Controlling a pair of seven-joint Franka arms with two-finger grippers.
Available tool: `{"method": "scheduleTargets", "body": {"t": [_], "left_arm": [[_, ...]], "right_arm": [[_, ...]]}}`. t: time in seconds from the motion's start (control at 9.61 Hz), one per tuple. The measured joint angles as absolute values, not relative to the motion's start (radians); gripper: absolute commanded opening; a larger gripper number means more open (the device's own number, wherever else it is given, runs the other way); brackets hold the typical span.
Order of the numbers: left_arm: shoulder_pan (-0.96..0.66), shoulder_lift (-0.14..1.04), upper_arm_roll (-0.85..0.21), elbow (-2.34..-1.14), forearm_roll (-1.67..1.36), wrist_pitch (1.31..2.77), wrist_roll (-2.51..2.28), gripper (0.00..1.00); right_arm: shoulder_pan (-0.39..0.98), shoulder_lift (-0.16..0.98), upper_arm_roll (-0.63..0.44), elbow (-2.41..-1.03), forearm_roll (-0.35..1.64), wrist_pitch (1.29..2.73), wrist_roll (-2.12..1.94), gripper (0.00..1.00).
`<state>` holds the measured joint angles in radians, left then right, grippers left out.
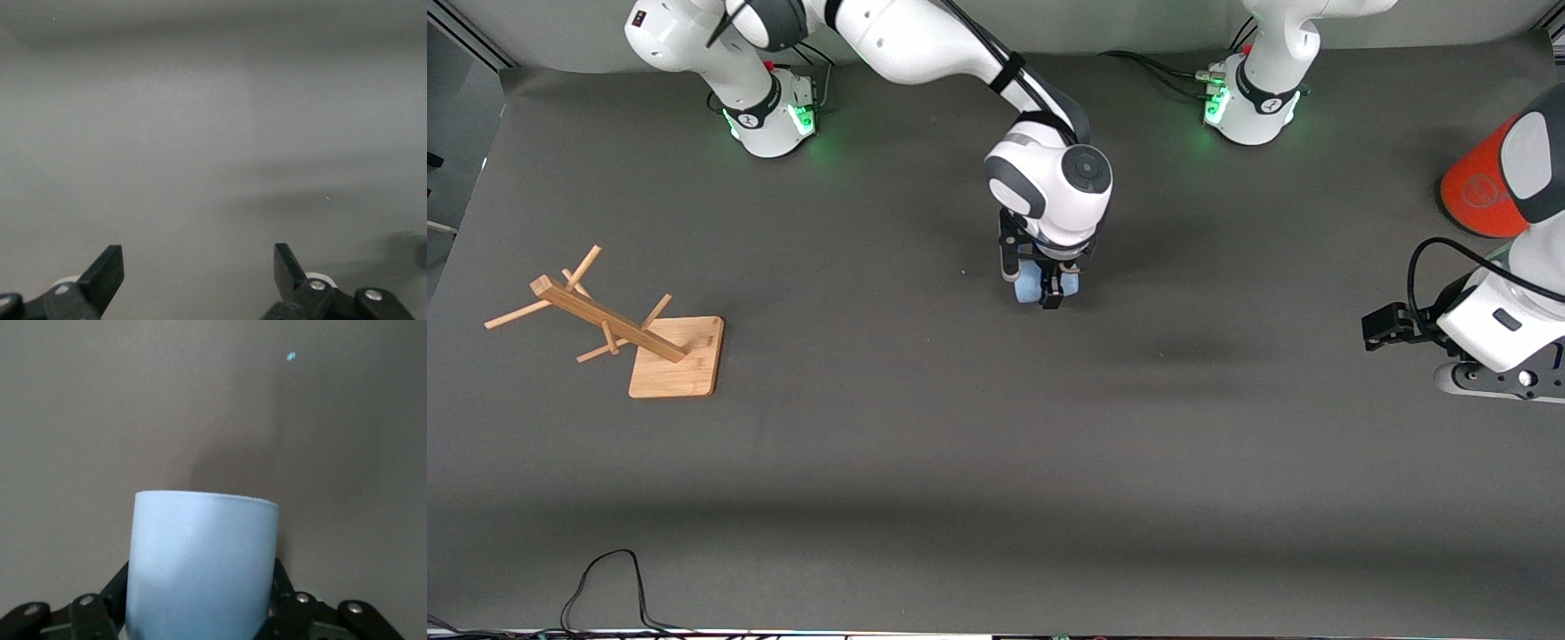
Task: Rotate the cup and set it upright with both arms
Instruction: 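Carry the blue cup to the middle of the table with the right gripper, then lower the cup onto the table and open the right gripper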
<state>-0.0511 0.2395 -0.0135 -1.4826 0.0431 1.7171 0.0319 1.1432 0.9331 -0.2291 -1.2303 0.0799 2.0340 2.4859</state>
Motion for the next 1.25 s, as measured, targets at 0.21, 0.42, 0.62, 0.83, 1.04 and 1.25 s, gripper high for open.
{"method": "scheduleTargets", "body": {"t": [0.21, 0.42, 0.62, 0.83, 1.04, 1.25], "left_arm": [[-0.051, 0.239, -0.014, -1.483, 0.043, 1.717, 0.032, 1.0], [-0.051, 0.239, -0.014, -1.483, 0.043, 1.717, 0.032, 1.0], [-0.051, 0.239, -0.014, -1.483, 0.043, 1.717, 0.032, 1.0], [-0.051, 0.239, -0.014, -1.483, 0.043, 1.717, 0.032, 1.0], [-0.052, 0.239, -0.014, -1.483, 0.043, 1.717, 0.032, 1.0], [-0.059, 0.239, -0.015, -1.482, 0.043, 1.717, 0.032, 1.0]], "right_arm": [[1.154, 0.964, -0.23, -1.216, 0.077, 2.063, 2.513, 0.39], [1.154, 0.97, -0.232, -1.21, 0.076, 2.065, 2.521, 0.65], [1.159, 0.979, -0.232, -1.209, 0.074, 2.082, 2.524, 1.0], [1.16, 0.992, -0.233, -1.209, 0.071, 2.09, 2.525, 1.0], [1.16, 0.996, -0.234, -1.207, 0.067, 2.098, 2.525, 1.0], [1.161, 0.996, -0.24, -1.191, 0.067, 2.098, 2.525, 1.0]]}}
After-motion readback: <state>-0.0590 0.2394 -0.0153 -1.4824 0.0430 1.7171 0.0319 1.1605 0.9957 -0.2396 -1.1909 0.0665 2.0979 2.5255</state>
